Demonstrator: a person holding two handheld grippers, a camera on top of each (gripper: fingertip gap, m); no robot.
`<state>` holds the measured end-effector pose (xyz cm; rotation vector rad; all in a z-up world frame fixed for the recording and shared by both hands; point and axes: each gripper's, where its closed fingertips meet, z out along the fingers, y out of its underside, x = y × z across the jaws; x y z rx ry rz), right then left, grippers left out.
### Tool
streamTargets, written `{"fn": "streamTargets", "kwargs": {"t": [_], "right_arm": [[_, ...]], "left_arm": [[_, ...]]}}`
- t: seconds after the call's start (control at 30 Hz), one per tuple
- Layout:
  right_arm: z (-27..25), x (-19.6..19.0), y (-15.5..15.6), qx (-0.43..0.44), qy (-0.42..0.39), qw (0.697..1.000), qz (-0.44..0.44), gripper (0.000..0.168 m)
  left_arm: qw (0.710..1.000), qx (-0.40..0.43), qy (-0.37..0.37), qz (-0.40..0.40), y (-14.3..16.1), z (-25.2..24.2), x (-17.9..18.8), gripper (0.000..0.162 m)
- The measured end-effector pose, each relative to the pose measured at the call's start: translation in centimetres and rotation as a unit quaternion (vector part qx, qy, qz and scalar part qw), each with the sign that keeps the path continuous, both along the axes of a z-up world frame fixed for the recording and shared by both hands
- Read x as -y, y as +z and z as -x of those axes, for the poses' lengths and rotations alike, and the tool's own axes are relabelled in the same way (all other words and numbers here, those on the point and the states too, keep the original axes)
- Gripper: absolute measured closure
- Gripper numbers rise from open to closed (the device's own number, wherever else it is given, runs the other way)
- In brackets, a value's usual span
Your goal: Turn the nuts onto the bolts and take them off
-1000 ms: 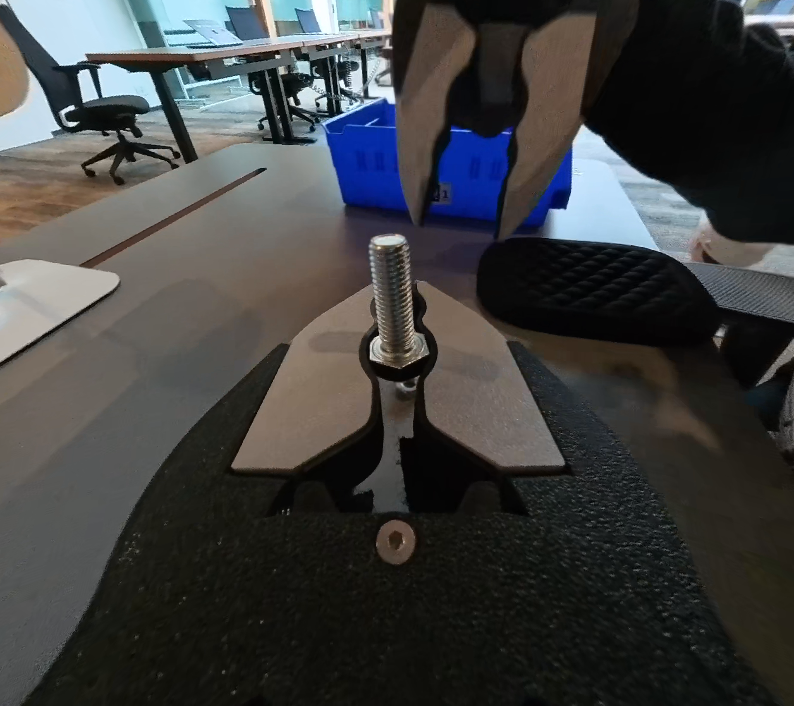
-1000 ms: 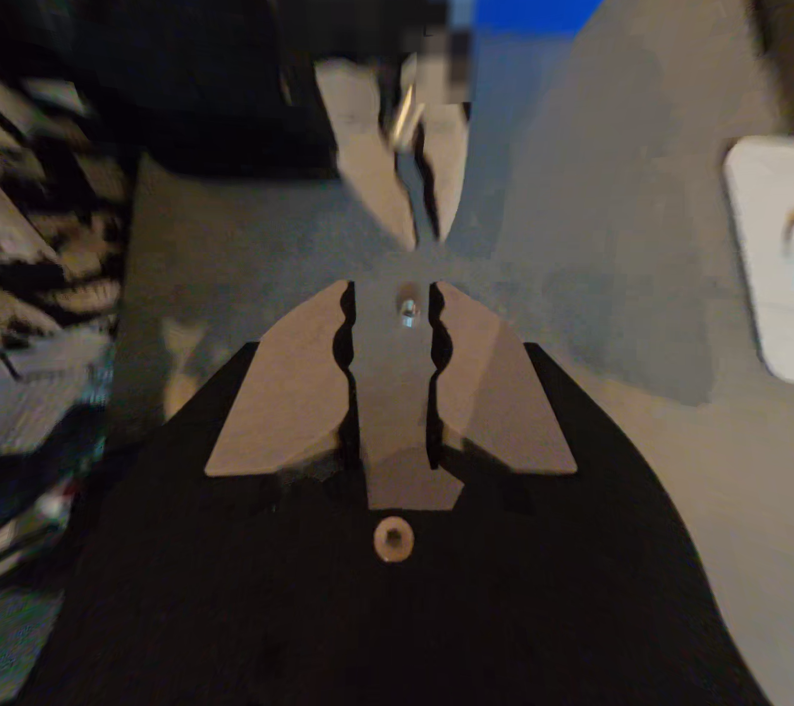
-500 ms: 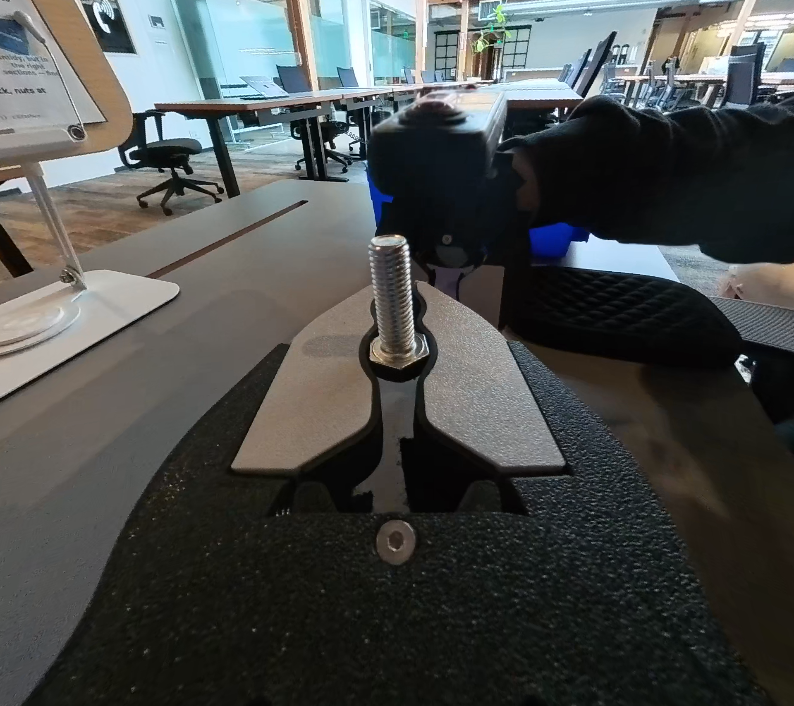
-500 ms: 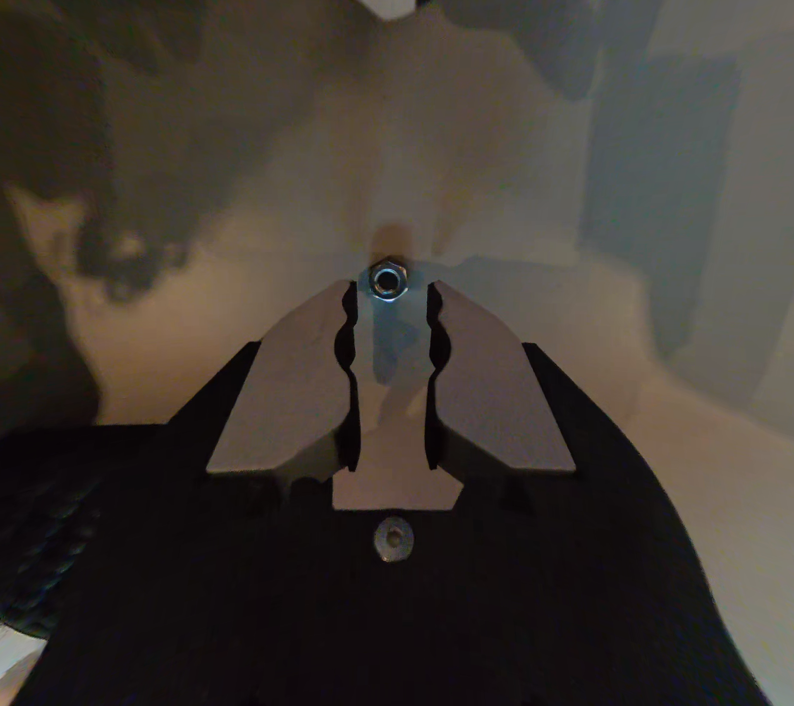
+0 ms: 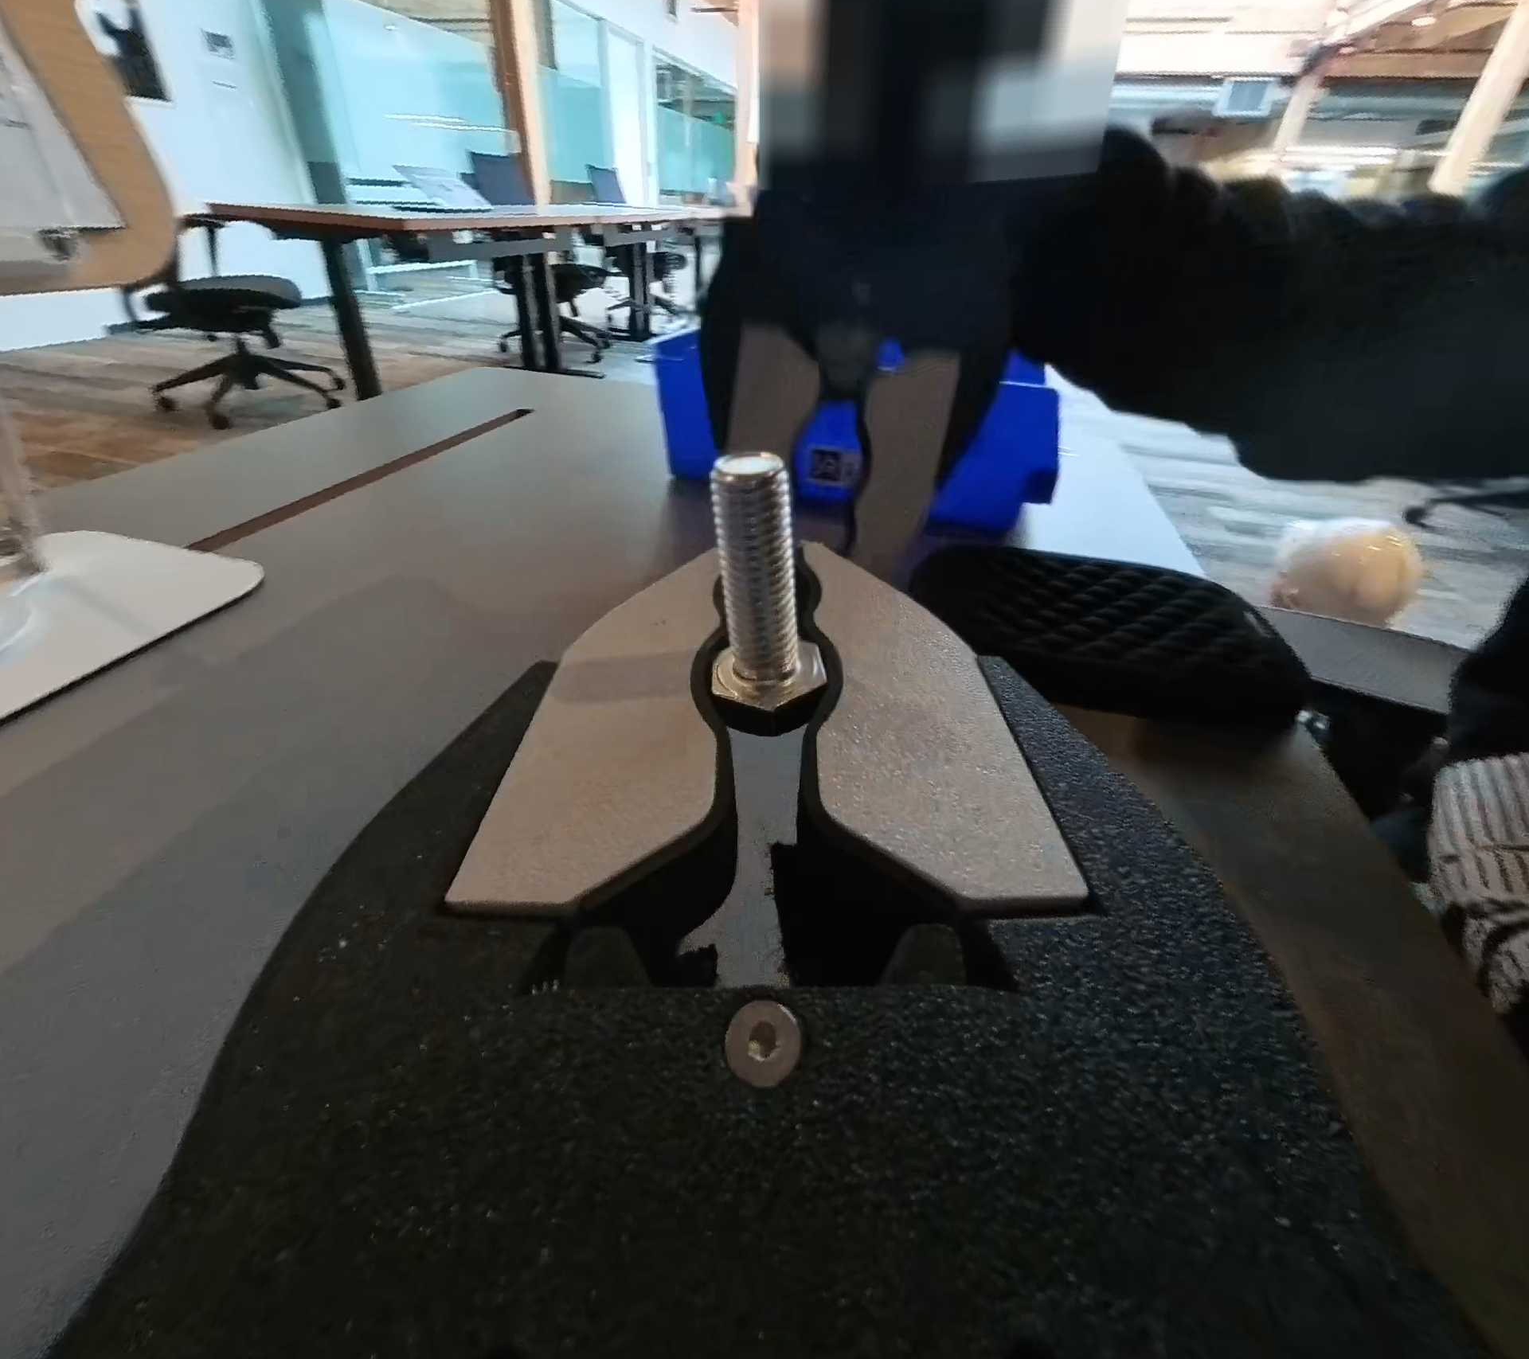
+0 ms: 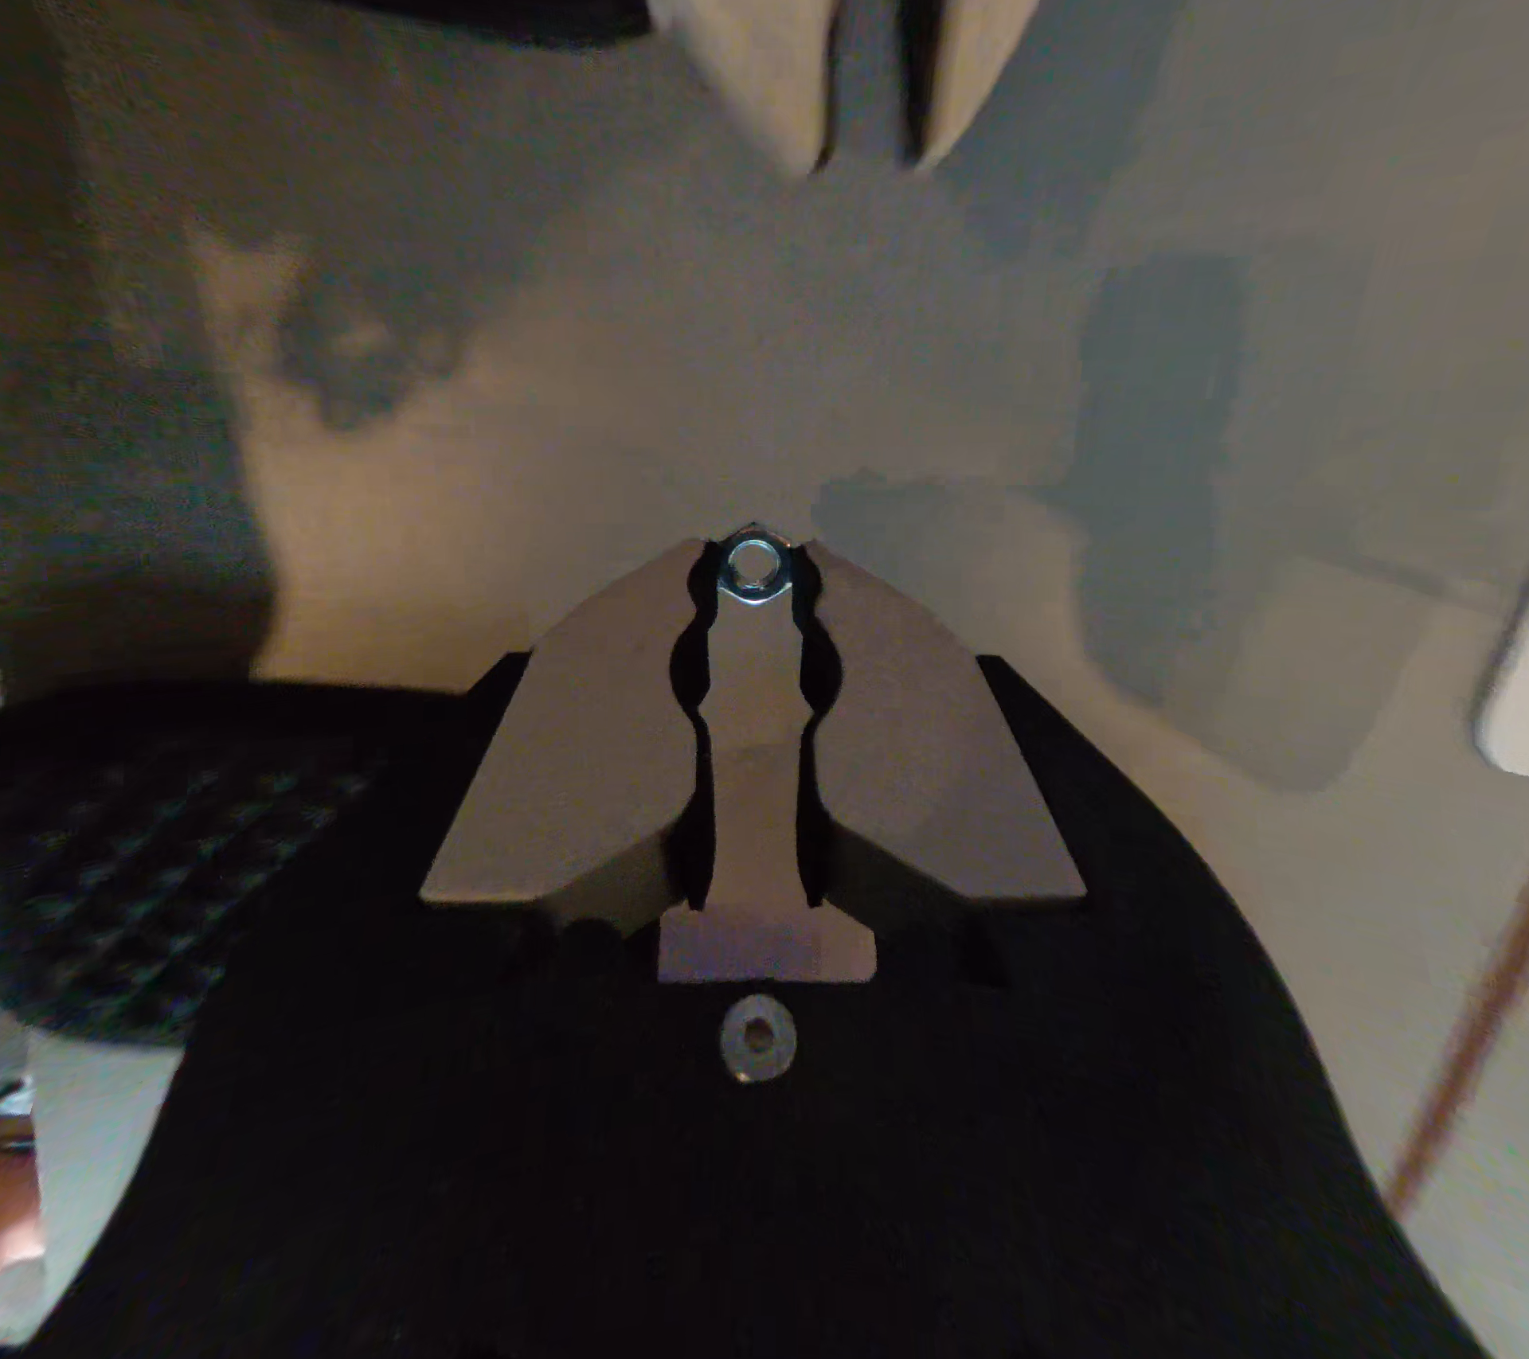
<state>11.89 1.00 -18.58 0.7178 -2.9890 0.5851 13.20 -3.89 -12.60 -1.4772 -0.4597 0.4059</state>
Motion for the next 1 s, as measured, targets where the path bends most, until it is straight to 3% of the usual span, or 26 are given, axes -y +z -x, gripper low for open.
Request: {"fn": "streamTargets", "kwargs": {"t": [0.17,0.27,0.57,1.0], "right_arm": [[-2.5,1.1,10.5,-0.042,0.137,0.988,0.049,0.152],[-5.6,2.2,13.1,-0.046,0.244,0.968,0.042,0.152],[-9.1,4.4,11.5,-0.080,0.460,0.883,-0.047,0.152],[-9.1,4.8,9.5,-0.064,0.574,0.810,-0.105,0.152]], "left_arm": [[0.994,-0.013,-0.108,0.010,-0.2,-2.6,-3.3,0.151],[0.985,-0.014,-0.170,0.024,-0.7,-4.2,-4.8,0.151],[0.960,-0.009,-0.280,0.022,-0.8,-7.2,-5.7,0.151],[0.951,-0.006,-0.310,0.013,-0.8,-8.0,-5.6,0.151]]}}
